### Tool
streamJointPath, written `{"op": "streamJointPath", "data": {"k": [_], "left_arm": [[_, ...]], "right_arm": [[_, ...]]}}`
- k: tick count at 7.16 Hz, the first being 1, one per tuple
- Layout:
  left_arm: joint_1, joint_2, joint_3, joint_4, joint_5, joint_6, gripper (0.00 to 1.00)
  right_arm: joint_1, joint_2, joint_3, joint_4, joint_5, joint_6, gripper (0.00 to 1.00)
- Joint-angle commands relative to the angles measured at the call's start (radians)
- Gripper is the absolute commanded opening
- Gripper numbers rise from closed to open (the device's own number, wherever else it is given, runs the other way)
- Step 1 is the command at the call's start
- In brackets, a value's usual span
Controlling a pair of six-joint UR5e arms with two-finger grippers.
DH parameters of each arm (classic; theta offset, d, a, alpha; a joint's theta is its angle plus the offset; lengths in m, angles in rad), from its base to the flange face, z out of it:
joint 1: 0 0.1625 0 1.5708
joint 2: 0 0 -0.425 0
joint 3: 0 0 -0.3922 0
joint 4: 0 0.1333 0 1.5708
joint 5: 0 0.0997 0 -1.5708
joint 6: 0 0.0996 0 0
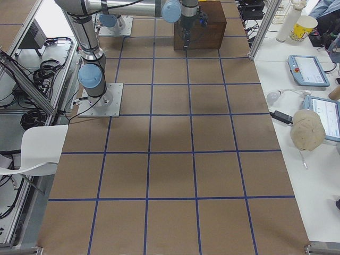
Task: Open drawer and put corn inside
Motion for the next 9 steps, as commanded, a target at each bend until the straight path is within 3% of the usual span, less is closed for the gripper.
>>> {"op": "streamJointPath", "data": {"k": [1, 9], "left_arm": [[-0.002, 0.059, -0.058, 0.014, 0.007, 0.004, 1.0], [-0.002, 0.07, -0.066, 0.009, 0.009, 0.022, 1.0]], "right_arm": [[0.0, -0.001, 0.0, 0.0, 0.0, 0.0, 1.0], [0.0, -0.001, 0.0, 0.0, -0.002, 0.0, 1.0]]}}
